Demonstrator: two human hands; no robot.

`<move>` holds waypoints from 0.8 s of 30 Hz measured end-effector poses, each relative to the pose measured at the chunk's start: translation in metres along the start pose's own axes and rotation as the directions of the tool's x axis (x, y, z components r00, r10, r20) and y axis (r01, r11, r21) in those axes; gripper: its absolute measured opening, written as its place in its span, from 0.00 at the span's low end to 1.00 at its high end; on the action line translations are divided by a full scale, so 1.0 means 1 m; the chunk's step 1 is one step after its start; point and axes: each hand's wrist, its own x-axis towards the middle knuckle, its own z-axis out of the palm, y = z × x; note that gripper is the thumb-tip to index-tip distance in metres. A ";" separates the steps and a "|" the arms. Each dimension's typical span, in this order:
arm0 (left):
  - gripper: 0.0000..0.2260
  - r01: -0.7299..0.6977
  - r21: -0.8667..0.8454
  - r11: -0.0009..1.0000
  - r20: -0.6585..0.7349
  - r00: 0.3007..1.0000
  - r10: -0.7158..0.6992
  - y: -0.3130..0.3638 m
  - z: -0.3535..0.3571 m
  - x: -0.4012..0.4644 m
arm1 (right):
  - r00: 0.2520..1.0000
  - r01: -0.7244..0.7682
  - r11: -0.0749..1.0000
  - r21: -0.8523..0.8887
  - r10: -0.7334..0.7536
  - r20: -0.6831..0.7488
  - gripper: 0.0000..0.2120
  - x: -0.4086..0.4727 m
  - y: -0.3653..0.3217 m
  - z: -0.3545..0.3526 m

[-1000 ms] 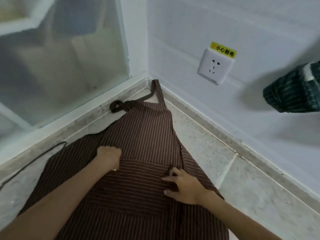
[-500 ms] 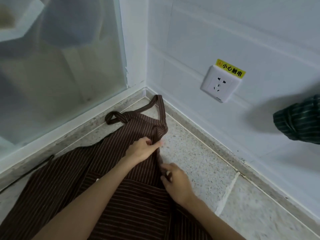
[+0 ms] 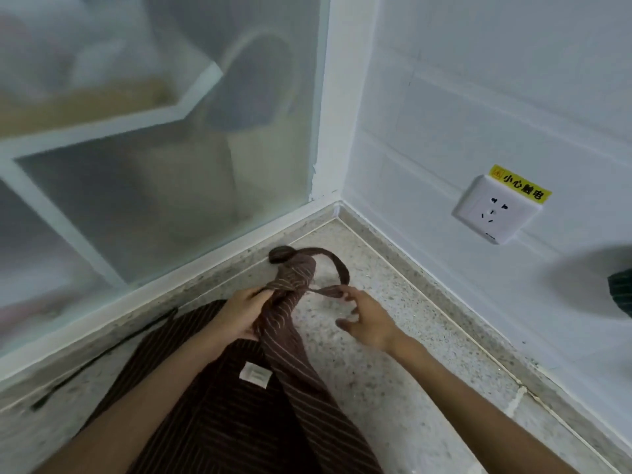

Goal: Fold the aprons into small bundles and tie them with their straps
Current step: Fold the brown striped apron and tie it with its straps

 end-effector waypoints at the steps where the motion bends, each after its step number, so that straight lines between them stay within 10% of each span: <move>1: 0.08 0.055 0.013 0.998 -0.011 0.998 -0.055 -0.004 -0.014 -0.006 | 0.995 0.087 0.995 -0.040 -0.089 -0.034 0.38 0.009 -0.014 0.006; 4: 0.08 0.155 0.060 0.986 0.004 0.988 -0.155 -0.030 -0.060 -0.034 | 0.949 0.299 0.894 -0.333 -0.315 0.005 0.52 0.026 -0.053 0.035; 7: 0.06 0.100 0.104 0.990 0.020 0.995 -0.102 -0.059 -0.100 -0.065 | 0.906 0.394 0.723 -0.567 -0.409 0.108 0.39 0.040 -0.087 0.060; 15: 0.07 0.061 -0.082 0.995 -0.101 0.993 -0.069 -0.070 -0.143 -0.132 | 0.790 0.349 0.937 -0.024 -0.281 0.544 0.06 -0.005 -0.161 0.019; 18: 0.15 0.023 -0.066 0.998 0.016 1.000 -0.022 -0.056 -0.135 -0.168 | 0.635 0.287 0.956 -0.058 -0.144 0.759 0.08 -0.040 -0.177 -0.022; 21: 0.02 -0.167 0.090 0.982 0.100 0.982 0.158 -0.034 -0.122 -0.217 | 0.458 0.225 0.965 -0.136 0.019 0.889 0.13 -0.073 -0.191 -0.045; 24: 0.08 -0.341 0.236 0.910 0.052 0.940 0.338 -0.023 -0.109 -0.280 | 0.670 0.346 0.913 -0.218 -0.077 0.739 0.17 -0.101 -0.195 -0.044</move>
